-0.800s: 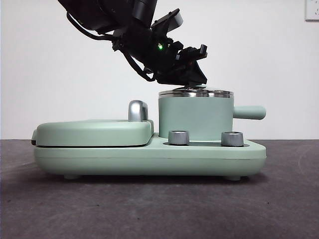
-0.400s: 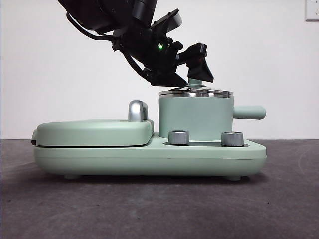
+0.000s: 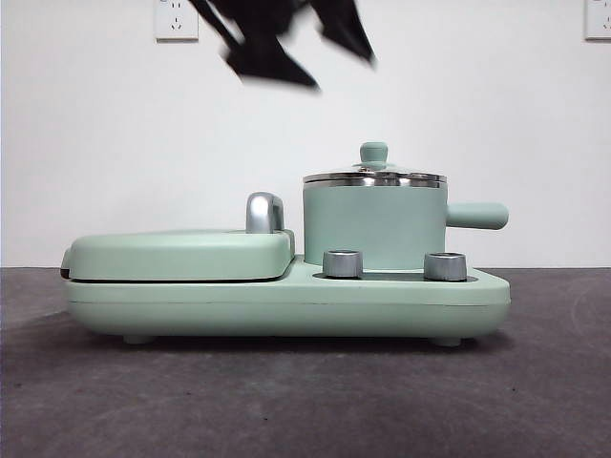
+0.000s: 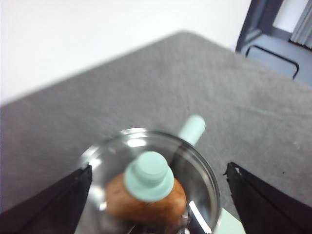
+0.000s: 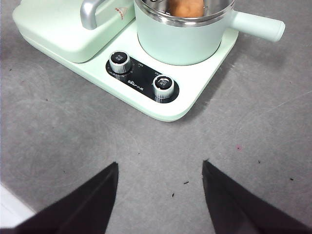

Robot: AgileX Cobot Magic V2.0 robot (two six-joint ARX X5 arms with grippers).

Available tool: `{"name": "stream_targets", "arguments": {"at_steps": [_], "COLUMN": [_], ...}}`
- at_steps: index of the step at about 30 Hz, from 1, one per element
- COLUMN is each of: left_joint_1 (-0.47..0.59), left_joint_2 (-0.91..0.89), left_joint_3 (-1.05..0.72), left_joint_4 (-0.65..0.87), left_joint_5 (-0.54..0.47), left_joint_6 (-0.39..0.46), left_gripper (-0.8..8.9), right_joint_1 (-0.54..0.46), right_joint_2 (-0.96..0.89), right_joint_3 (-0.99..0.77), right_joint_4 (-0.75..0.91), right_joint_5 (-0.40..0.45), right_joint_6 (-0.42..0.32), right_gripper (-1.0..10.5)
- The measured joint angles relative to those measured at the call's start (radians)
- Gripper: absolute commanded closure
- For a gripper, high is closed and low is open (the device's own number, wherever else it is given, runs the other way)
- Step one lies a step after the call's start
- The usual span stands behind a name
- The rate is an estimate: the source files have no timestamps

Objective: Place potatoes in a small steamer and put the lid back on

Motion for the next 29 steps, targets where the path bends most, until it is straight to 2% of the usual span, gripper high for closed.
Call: {"name": "stream_targets", "arguments": {"at_steps": [7,13,19,23,24,25,26,27,29], "left_joint_1": [0.077,0.144,0.218,0.236,0.236,0.236,0.235,0.235,0.235], "left_joint_2": [-0.257,-0.536,-0.831,-0.925,-0.938,-0.951,-0.961,-0.969,-0.980], "left_joint_3": [-0.048,-0.272,-0.499,-0.526,-0.526,-0.526,-0.526,-0.526,-0.526], "left_joint_4": [-0.268,-0.337,-0.405,-0.494,-0.503,-0.512,-0.519,-0.525,-0.533], "left_joint_5": [0.000,0.002,-0.034,-0.057,-0.056,-0.056,-0.056,-0.056,-0.056], "left_joint_6": [0.023,0.012,-0.055,-0.072,-0.077,-0.079,-0.079,-0.079,-0.083], "left_gripper": [3.78,3.78,3.78,3.79,4.19,6.16,8.58,7.96,8.07], "right_joint_1": [0.000,0.000,0.000,0.000,0.000,0.000,0.000,0.000,0.000], "right_joint_2": [0.000,0.000,0.000,0.000,0.000,0.000,0.000,0.000,0.000], "right_joint_3": [0.000,0.000,0.000,0.000,0.000,0.000,0.000,0.000,0.000], "right_joint_4": [0.010,0.023,0.030,0.030,0.030,0.031,0.031,0.031,0.045], "right_joint_5": [0.000,0.000,-0.043,-0.070,-0.071,-0.071,-0.071,-0.071,-0.071], "right_joint_6": [0.000,0.000,0.000,0.000,0.000,0.001,0.004,0.006,0.006], "right_gripper": [6.8,6.8,6.8,6.8,6.8,7.7,9.6,9.2,9.3]}}
